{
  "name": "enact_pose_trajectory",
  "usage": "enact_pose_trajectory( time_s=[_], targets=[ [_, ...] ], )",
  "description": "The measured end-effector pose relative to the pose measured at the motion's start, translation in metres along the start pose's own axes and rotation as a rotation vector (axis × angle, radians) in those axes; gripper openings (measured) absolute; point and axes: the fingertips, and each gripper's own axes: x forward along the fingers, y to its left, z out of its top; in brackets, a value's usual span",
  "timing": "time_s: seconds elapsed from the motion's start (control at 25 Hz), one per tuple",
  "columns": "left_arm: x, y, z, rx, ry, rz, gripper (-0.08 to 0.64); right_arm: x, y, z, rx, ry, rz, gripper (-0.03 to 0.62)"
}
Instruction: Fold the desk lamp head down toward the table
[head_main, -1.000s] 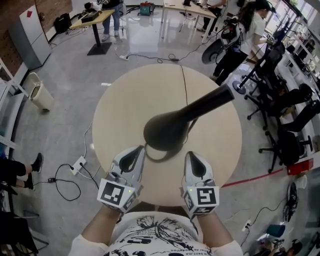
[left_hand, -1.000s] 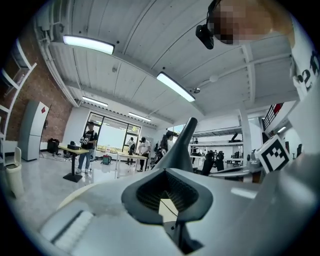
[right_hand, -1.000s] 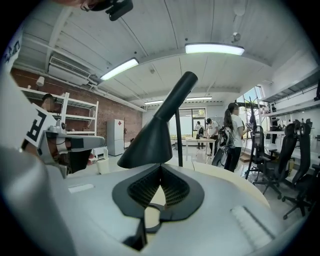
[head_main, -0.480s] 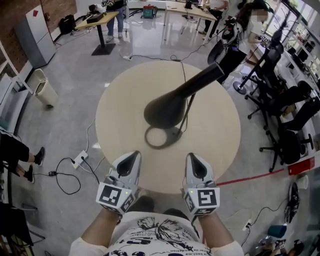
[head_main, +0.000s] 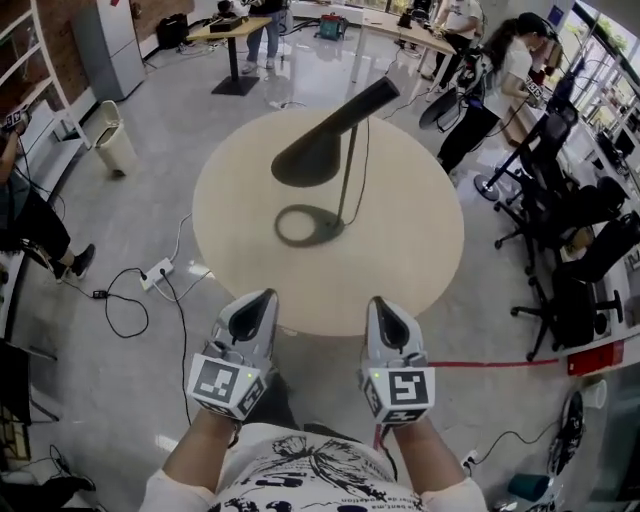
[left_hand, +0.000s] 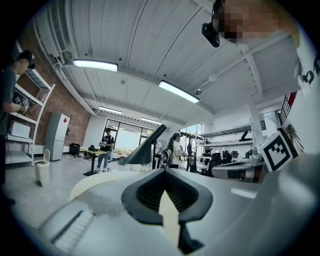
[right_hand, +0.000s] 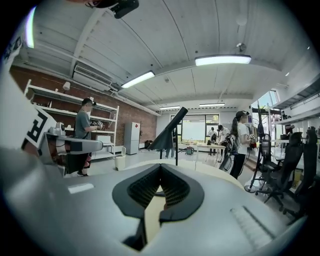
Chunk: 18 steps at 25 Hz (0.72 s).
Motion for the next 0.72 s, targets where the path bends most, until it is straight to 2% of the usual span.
enact_pose_trajectory(
  time_s=[0.12, 0.24, 0.4, 0.72],
  targets=[
    [-0.027, -0.035, -0.011, -0.027, 0.001, 0.027, 0.003, -0.033, 0.003, -0.009, -0.005, 0.003, 0.045, 0.009],
    [-0.052, -0.064, -0.025, -0.041, 0.040, 0.023, 0.003, -0.062, 0.014, -0.019, -0.002, 0.020, 0.090, 0.009],
    [-0.079, -0.090, -0.024, 0.012, 0.062, 0.040, 0.003, -0.095, 0.027, -0.026, -0.004, 0.027, 0.139, 0.009],
    [-0.127, -0.111, -0.009, 0.045, 0.041, 0.054, 0.003, -0.136, 0.061, -0.025, 0.001, 0.010, 0.190, 0.009]
  ],
)
